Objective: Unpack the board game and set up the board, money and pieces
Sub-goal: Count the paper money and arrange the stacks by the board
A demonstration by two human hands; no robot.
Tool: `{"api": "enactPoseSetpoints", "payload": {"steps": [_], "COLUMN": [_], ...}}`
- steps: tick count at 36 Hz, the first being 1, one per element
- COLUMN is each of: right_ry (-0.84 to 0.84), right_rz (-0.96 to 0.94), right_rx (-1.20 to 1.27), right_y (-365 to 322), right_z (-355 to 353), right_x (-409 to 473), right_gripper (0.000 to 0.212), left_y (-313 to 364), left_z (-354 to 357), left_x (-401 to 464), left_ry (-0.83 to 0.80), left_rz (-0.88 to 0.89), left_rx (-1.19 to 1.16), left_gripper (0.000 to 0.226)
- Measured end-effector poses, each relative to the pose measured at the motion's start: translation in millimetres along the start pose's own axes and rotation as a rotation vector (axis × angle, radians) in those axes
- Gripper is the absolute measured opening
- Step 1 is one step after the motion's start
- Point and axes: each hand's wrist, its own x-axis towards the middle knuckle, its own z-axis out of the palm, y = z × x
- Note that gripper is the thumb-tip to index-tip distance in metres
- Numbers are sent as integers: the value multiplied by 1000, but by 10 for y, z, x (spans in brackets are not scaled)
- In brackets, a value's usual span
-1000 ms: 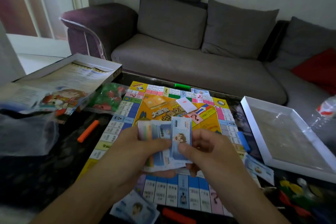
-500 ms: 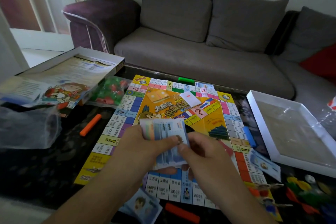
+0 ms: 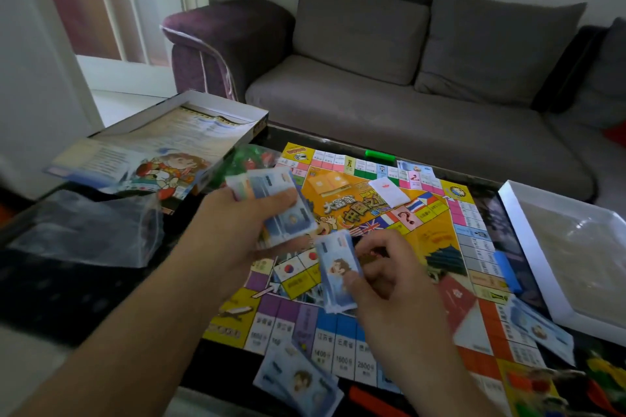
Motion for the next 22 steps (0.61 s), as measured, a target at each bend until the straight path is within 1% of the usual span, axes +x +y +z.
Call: {"api": "enactPoseSetpoints", "payload": {"steps": [2,5,9,12,15,17,20,22], "right_ry": [-64,-135,-217,-258,-300,-301,-256,-261], "right_rz": [-33,-45,-54,-130,-188,-287,-533,-582], "right_rx": [-13,-6,-24,-88,-145,-250,-533,-576], "right_y": [-50,-152,-252,-321,-409,-417,-370,-333], "right_z": [242,675,1268,1599,1798,1888,1948,1939], "right_x": [51,165,295,334,329,321,295,267], "right_gripper": [18,15,8,10,11,12,10,10], "left_y": [101,235,370,439,469,473,461,452], "left_z": [-113,-284,-452,-533,-597,-628,-638,-629], "left_x": [73,149,193,199,198,205,220,230], "left_ry": [26,73,90,106,81,50,31,24], "left_rz": [1,-4,-17,-29,-34,-33,-22,-19], "left_rx": [-22,-50,-106,-137,-148,-171,-182,-187], "left_gripper": [24,33,35,36,39,39,43,48]}}
